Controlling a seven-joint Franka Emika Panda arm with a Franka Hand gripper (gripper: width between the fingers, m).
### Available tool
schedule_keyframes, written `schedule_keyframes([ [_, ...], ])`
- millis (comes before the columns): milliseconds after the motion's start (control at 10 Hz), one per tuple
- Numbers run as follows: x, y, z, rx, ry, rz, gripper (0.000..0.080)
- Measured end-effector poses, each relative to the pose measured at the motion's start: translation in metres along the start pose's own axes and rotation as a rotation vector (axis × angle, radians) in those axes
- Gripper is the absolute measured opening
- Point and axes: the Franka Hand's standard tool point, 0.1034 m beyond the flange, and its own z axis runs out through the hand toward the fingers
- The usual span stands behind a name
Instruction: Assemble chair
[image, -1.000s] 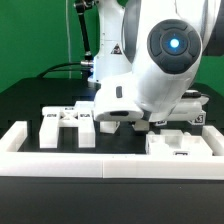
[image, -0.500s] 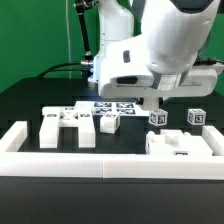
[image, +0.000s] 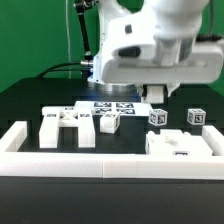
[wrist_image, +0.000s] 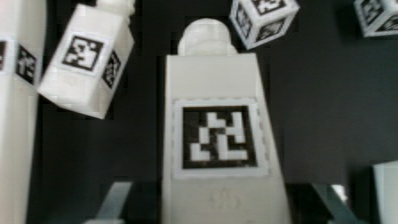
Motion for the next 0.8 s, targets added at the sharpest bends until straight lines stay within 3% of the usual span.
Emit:
schedule_keyframes([
  [300, 0.013, 0.001, -0.029, -0.003, 0.172, -0.003, 0.0291],
  [600, 0.018, 0.003, -0.029, -0.008, 0.406, -0.001, 0.0291],
  [800, 0.021, -0.005, -0.041, -0.008, 0.566, 0.002, 0.0291],
])
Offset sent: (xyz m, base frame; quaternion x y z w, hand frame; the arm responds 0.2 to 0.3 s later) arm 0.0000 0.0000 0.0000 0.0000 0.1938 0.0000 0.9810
